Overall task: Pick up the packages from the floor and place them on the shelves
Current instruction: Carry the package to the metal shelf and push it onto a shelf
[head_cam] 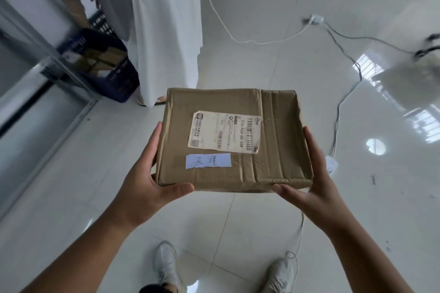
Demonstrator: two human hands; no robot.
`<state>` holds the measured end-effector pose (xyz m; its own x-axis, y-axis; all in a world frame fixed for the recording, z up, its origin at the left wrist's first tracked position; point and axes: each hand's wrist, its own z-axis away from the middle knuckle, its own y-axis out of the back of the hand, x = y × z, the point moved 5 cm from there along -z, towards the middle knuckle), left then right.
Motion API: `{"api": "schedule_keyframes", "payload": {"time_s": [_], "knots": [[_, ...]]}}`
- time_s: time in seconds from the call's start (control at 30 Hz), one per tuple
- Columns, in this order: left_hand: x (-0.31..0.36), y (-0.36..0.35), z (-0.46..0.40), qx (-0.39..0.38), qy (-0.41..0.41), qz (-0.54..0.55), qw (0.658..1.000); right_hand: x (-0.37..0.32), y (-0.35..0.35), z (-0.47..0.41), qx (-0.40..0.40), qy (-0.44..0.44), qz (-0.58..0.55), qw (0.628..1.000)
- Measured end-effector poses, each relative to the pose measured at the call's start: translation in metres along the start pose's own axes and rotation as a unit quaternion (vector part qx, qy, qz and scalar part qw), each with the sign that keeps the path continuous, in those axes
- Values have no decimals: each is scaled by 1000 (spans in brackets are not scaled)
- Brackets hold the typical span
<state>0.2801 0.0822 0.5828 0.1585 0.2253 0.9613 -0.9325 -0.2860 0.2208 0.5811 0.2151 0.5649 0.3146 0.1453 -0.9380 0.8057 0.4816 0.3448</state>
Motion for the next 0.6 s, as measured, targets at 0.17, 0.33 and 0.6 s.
{"api": "schedule_keyframes", "payload": {"time_s": [0.17,0.33,0.6], "knots": [[36,18,28,13,-1,-20,1000,-49,5,12,-12,4,-10,1000],[63,39,45,43,-11,-36,998,-84,-2,8,-28,25,-14,999],[101,91,83,163,-26,-29,986,-145,-40,-32,-104,80,-24,991]]}}
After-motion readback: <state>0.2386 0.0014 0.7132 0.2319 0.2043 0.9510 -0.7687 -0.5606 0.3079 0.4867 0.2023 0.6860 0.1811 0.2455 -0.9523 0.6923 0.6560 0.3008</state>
